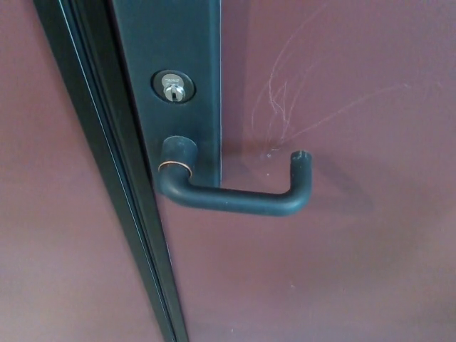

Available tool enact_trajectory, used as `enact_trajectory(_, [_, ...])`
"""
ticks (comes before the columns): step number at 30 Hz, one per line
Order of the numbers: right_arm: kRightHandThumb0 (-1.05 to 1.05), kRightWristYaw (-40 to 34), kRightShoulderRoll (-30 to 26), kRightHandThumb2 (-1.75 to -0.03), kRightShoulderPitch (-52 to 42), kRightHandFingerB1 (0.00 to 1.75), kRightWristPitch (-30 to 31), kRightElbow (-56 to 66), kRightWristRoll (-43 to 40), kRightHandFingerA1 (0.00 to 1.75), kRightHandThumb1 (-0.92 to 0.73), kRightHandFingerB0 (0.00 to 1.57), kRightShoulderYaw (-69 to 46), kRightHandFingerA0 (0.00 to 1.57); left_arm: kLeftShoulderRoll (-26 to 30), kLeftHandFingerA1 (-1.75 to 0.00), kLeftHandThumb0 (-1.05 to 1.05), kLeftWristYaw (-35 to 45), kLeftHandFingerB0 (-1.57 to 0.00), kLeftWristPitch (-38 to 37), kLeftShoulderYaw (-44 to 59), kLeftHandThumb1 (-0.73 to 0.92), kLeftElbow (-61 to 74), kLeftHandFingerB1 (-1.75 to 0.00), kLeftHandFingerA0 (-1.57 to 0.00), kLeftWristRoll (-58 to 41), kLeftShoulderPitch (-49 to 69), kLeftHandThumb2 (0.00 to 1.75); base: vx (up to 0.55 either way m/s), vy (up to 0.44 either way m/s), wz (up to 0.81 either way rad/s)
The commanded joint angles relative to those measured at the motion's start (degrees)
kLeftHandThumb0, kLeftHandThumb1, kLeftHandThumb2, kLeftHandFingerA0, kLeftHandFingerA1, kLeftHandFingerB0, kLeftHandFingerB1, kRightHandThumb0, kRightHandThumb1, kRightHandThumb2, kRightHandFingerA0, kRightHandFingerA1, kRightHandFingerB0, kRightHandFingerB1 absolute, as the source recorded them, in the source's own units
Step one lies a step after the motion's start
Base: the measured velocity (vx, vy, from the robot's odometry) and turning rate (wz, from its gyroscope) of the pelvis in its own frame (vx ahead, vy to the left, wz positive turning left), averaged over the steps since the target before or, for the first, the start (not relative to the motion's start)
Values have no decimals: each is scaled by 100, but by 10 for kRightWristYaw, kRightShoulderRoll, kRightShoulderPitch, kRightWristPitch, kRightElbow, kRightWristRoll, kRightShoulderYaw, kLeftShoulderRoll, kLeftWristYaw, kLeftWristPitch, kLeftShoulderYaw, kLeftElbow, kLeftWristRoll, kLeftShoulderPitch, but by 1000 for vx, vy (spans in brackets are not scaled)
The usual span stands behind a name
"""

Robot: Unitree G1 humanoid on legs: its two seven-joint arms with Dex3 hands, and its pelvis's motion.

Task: The robot walks towards the door handle and put its right hand on it and twist the handle

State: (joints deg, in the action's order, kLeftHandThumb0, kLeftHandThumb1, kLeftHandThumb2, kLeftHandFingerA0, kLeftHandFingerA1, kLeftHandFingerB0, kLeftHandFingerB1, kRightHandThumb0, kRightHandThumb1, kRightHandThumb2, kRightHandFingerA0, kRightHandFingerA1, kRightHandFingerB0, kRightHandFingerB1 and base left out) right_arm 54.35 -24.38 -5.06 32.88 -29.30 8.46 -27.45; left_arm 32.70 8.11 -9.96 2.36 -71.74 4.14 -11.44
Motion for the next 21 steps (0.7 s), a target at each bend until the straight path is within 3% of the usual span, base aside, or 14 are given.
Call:
enact_trajectory(1, [-91, -400, 84, -74, 95, 21, -201, -345, 116, 35, -69, 9, 131, 14, -18, -52, -28, 5, -59, 2, 23, 57, -7, -44, -76, -18, 23, 57, 0, 0, 0])
enact_trajectory(2, [-87, -420, 92, -93, 94, 25, -216, -355, 113, 42, -63, 6, 133, 9, -19, -52, -28, 3, -59, 4, 23, 57, -8, -44, -76, -17, 19, 57, 0, 0, 0])
enact_trajectory(3, [-81, -431, 96, -64, 90, 20, -233, -363, 116, 32, -77, 7, 141, 17, -18, -52, -28, 2, -59, 4, 23, 57, -8, -44, -76, -16, 17, 57, 0, 0, 0])
enact_trajectory(4, [-82, -438, 99, -100, 86, 22, -252, -371, 124, 47, -61, 0, 155, 14, -17, -52, -28, 0, -59, 3, 22, 57, -9, -44, -76, -15, 15, 57, 0, 0, 0])
enact_trajectory(7, [-82, -436, 95, -100, 88, 21, -266, -385, 124, 47, -61, 0, 169, 14, -18, -53, -28, -1, -59, 4, 23, 57, -7, -45, -77, -15, 13, 57, 0, 0, 0])
enact_trajectory(8, [-83, -438, 93, -68, 90, 19, -268, -389, 124, 34, -71, 5, 173, 15, -18, -53, -28, 0, -59, 7, 23, 57, -7, -45, -77, -14, 12, 57, 0, 0, 0])
enact_trajectory(13, [-81, -435, 86, -63, 96, 21, -281, -403, 118, 31, -77, 4, 193, 16, -16, -52, -27, 7, -58, 13, 14, 57, -8, -44, -75, -5, 5, 57, 0, 0, 0])
enact_trajectory(14, [-81, -430, 84, -99, 98, 20, -284, -406, 111, 48, -60, 0, 190, 16, -17, -52, -28, 9, -57, 17, 16, 57, -8, -44, -75, -7, 3, 57, 0, 0, 0])
enact_trajectory(15, [-81, -429, 83, -99, 94, 20, -288, -411, 107, 48, -59, 0, 191, 16, -17, -52, -28, 9, -57, 16, 15, 57, -9, -44, -74, -7, 8, 57, 0, 0, 0])
enact_trajectory(16, [-84, -429, 81, -92, 91, 23, -292, -415, 104, 40, -61, 4, 192, 7, -16, -61, -37, 12, -52, 14, 14, 46, -8, -53, -68, -6, 12, 73, 0, 0, 0])
enact_trajectory(17, [-81, -430, 80, -64, 91, 20, -294, -418, 103, 31, -76, 5, 195, 16, -15, -61, -37, 13, -52, 14, 14, 46, -8, -53, -68, -6, 13, 73, 0, 0, 0])
enact_trajectory(19, [-82, -434, 77, -63, 95, 21, -297, -423, 106, 31, -76, 5, 207, 17, -17, -61, -37, 12, -52, 12, 15, 46, -10, -53, -68, -6, 15, 73, 0, 0, 0])
enact_trajectory(20, [-84, -437, 77, -95, 93, 22, -300, -425, 106, 42, -61, 7, 212, 9, -16, -61, -37, 11, -51, 9, 14, 46, -10, -53, -68, -6, 19, 73, 0, 0, 0])
enact_trajectory(21, [-84, -439, 76, -68, 93, 19, -301, -428, 107, 34, -68, 6, 218, 15, -17, -61, -38, 10, -52, 6, 14, 46, -11, -53, -68, -5, 21, 74, 0, 0, 0])
